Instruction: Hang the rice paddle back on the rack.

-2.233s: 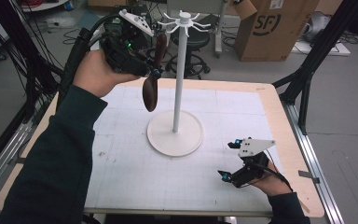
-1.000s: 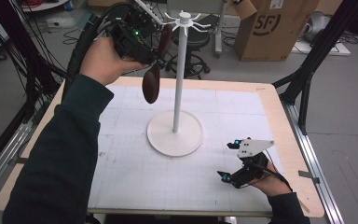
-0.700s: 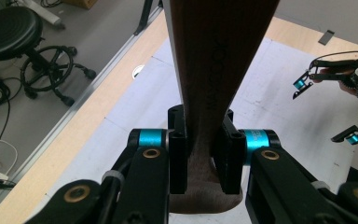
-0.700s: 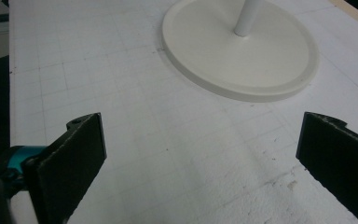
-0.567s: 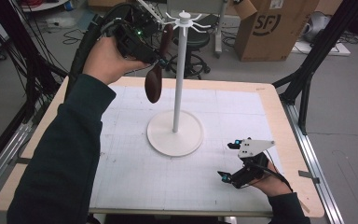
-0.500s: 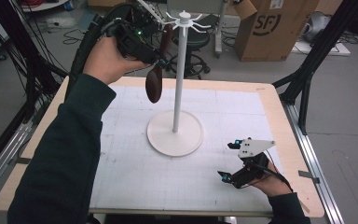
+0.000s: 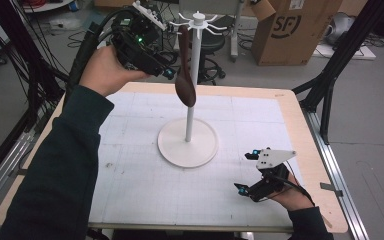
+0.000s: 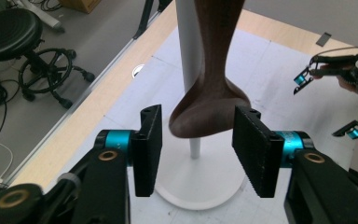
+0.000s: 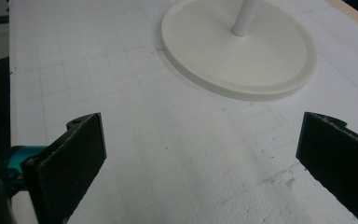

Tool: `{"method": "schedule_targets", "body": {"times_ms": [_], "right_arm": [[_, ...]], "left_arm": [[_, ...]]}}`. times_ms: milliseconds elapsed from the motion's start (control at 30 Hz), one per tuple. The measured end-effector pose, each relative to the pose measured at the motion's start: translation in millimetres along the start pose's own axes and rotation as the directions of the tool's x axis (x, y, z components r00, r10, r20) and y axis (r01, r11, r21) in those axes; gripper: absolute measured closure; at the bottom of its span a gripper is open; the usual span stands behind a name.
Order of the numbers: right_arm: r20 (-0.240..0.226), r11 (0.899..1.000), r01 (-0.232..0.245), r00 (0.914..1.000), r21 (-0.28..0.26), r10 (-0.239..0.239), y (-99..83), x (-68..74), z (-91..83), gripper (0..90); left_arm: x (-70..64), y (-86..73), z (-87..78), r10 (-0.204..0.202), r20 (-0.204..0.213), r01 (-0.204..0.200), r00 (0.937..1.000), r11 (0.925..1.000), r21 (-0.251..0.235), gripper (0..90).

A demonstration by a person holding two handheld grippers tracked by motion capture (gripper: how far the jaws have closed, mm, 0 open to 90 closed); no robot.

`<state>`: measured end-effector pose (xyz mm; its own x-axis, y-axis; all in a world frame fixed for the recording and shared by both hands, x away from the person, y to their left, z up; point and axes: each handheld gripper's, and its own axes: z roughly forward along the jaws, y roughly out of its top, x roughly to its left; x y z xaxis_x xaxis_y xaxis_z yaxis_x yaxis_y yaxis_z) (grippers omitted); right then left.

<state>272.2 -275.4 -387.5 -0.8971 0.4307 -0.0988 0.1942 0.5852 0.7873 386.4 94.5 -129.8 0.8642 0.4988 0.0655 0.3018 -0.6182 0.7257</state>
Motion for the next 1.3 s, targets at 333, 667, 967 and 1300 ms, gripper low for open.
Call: {"method": "schedule_targets", "body": {"times_ms": [333, 667, 967, 1300], "right_arm": [[0.01, 1.0, -0.006, 0.9999, -0.002, 0.006, 0.4, -0.2, -1.5, 0.6], [0.006, 1.0, -0.003, 1.0, -0.003, 0.003, 0.7, 0.0, -0.8, 0.6], [0.006, 1.0, -0.008, 0.9999, -0.006, 0.008, 0.7, -0.2, -1.5, 0.6], [0.007, 1.0, -0.007, 1.0, -0.006, 0.007, 1.2, -0.1, -0.2, 0.6]], "left_arm": [[-11.1, -20.9, -8.3, 0.017, 0.023, -0.016, 0.9996, 0.9994, -0.032, 41.0], [-17.9, -52.7, -6.6, 0.011, 0.026, -0.011, 0.9996, 0.9998, -0.016, 28.1], [-19.1, -85.2, -6.0, -0.012, 0.047, 0.015, 0.9988, 0.9983, -0.056, 14.4], [-26.4, -122.4, -0.3, 0.002, 0.044, 0.002, 0.999, 0.9957, -0.093, 1.6]]}}
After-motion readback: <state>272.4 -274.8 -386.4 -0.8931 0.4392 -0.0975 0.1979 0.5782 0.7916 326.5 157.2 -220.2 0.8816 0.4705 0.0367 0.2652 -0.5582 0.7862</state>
